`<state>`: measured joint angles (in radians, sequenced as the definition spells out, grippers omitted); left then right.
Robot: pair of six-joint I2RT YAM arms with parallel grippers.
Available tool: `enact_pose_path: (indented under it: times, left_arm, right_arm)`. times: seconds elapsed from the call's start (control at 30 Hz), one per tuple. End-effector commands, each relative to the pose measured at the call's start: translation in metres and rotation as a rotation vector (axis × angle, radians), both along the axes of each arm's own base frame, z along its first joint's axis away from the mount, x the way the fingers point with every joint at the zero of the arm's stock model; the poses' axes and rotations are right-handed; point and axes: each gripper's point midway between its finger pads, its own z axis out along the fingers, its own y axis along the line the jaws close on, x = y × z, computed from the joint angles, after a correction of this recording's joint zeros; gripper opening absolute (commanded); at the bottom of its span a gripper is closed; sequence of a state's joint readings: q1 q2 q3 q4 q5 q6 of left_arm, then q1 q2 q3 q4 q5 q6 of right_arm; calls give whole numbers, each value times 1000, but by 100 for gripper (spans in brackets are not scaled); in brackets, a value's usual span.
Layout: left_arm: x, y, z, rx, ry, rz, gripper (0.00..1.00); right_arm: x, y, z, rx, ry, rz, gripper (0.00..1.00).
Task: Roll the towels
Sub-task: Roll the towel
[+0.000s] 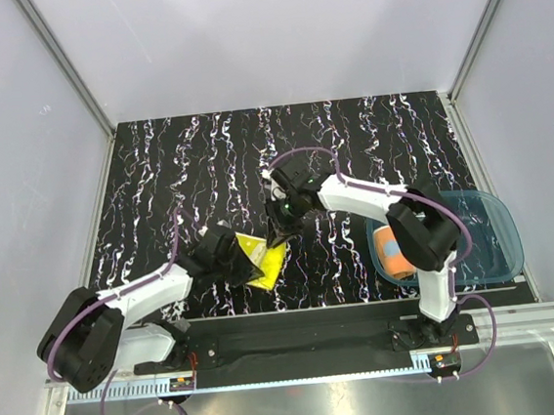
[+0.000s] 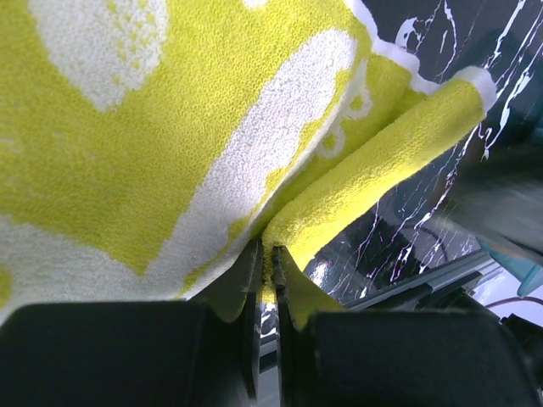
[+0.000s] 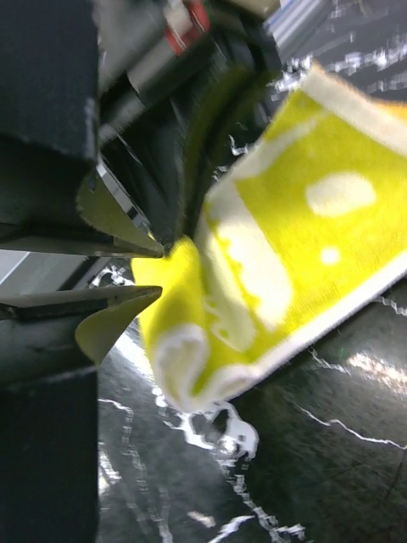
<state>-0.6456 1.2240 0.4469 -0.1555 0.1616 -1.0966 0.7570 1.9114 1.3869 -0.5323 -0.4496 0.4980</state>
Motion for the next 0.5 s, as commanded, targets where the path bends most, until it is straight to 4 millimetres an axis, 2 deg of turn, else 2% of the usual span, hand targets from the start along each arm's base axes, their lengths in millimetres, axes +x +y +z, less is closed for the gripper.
enact_pose_path:
  times: [0.0, 0.27, 0.33, 0.4, 0.43, 0.47]
  left_arm:
    - [0, 7, 3, 7, -9, 35, 9]
    - [-5, 21, 5, 48, -14, 59, 9]
    - [-4, 27, 8, 83, -38, 52, 15]
    - [-1, 31, 16, 124, -72, 37, 27]
    - [-3, 43, 13, 204, -81, 25, 38]
    - [6, 42, 27, 226, -121, 21, 41]
  right_arm:
    - [-5, 11, -23, 21, 45, 32, 25]
    - [-4, 19, -47, 36, 80, 39, 21]
    - [-4, 21, -53, 41, 91, 41, 20]
    - [-4, 22, -55, 43, 97, 40, 20]
    - [-4, 23, -56, 47, 98, 39, 20]
    - [-4, 23, -56, 48, 99, 40, 20]
